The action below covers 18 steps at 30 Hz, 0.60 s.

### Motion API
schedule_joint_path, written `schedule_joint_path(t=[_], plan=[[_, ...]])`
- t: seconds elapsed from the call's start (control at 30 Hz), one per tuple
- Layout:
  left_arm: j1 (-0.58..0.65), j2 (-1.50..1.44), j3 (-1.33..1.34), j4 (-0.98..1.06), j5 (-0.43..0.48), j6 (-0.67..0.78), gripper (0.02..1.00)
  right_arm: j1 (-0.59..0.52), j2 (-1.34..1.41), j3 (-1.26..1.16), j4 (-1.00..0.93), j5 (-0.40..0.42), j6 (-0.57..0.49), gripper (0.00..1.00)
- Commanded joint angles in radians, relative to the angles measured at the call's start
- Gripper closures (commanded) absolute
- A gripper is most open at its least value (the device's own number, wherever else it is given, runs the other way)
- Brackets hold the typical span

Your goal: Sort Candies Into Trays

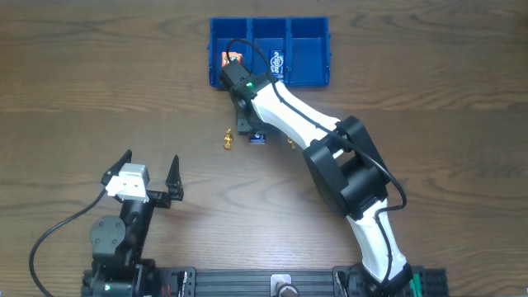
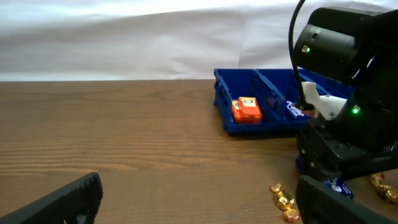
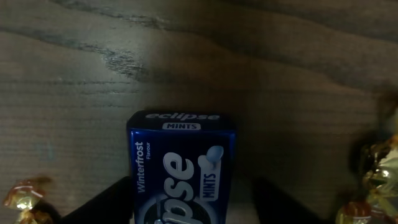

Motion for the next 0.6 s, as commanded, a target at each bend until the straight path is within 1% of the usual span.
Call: schedule_joint_path(t=[0.03, 0.1, 0.23, 0.33, 0.37, 0.4, 0.43, 0.5, 0.53, 0.57, 0.6], plan=[[0.003, -0.004, -0.021, -0.032, 0.012, 0.006, 0.02, 0.0, 0.016, -0.008, 0.006, 0.007, 0.007, 0.783], [0.003, -0.004, -0.021, -0.032, 0.012, 0.006, 0.02, 0.0, 0.016, -0.008, 0.012, 0.007, 0.008, 0.963], [0.003, -0.004, -0.021, -0.032, 0.012, 0.006, 0.02, -0.005, 0.004, 0.001, 0.016, 0.007, 0.006, 0.965], [0.003, -0.004, -0.021, -0.032, 0.012, 0.006, 0.023, -0.024, -0.079, 0.072, -0.008, 0.017, -0.047, 0.965], [0.003, -0.004, -0.021, -0.032, 0.012, 0.006, 0.02, -0.027, -0.101, 0.109, -0.031, 0.041, -0.05, 0.965], [0.003, -0.004, -0.021, -0.032, 0.012, 0.006, 0.02, -0.032, -0.121, 0.184, -0.086, 0.094, -0.056, 0.965], [0.003, -0.004, -0.021, -0.032, 0.012, 0.006, 0.023, -0.037, -0.126, 0.296, -0.157, 0.142, -0.089, 0.965], [0.003, -0.004, -0.021, -0.032, 0.012, 0.006, 0.02, -0.058, -0.123, 0.488, -0.236, 0.212, -0.147, 0.965], [0.003, -0.004, -0.021, -0.032, 0.012, 0.006, 0.02, -0.072, -0.123, 0.553, -0.234, 0.236, -0.175, 0.965], [0.003, -0.004, -0.021, -0.032, 0.012, 0.006, 0.02, -0.094, -0.123, 0.6, -0.209, 0.241, -0.204, 0.965], [0.003, -0.004, -0.021, -0.032, 0.012, 0.006, 0.02, -0.111, -0.123, 0.605, -0.175, 0.246, -0.209, 0.965]])
